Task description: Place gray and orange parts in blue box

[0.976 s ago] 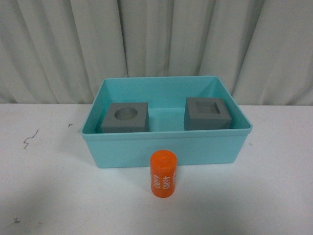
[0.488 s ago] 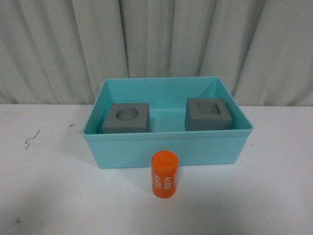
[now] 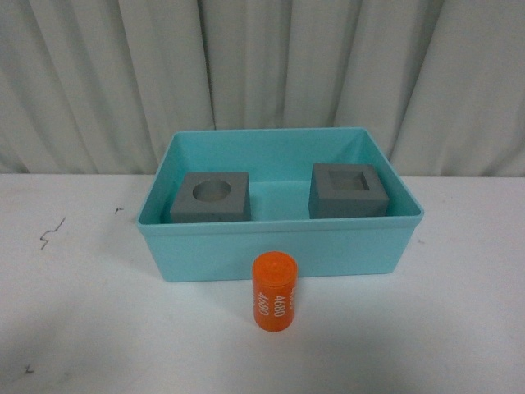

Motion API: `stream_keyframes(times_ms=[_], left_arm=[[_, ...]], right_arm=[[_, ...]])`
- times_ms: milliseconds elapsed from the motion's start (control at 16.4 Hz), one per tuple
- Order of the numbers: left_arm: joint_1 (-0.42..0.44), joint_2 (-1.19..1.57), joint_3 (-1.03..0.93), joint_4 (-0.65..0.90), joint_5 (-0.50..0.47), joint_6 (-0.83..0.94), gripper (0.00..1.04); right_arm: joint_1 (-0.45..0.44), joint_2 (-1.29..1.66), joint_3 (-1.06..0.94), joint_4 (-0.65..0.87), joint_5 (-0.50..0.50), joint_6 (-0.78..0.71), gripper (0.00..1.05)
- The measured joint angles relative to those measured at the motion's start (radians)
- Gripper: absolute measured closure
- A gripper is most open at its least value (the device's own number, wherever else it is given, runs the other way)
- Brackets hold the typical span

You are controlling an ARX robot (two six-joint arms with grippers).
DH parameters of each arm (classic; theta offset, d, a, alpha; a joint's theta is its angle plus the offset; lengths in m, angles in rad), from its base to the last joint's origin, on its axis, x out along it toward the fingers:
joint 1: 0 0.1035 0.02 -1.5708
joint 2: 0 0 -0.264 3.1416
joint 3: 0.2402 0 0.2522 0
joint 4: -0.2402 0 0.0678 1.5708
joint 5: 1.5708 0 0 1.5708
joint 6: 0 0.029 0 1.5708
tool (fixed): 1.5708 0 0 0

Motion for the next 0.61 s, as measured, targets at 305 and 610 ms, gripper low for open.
stream_keyframes(times_ms=[305, 610], left_arm=[[0.000, 0.000, 0.000, 0.000, 0.000, 0.000, 0.07], [0.000, 0.000, 0.000, 0.000, 0.000, 0.000, 0.07]], right_arm=[[0.142, 0.537, 0.213, 0.242, 0.029, 0.090, 0.06], [0.310, 1.380, 0.694, 0.235, -0.088, 0.293, 0.06]])
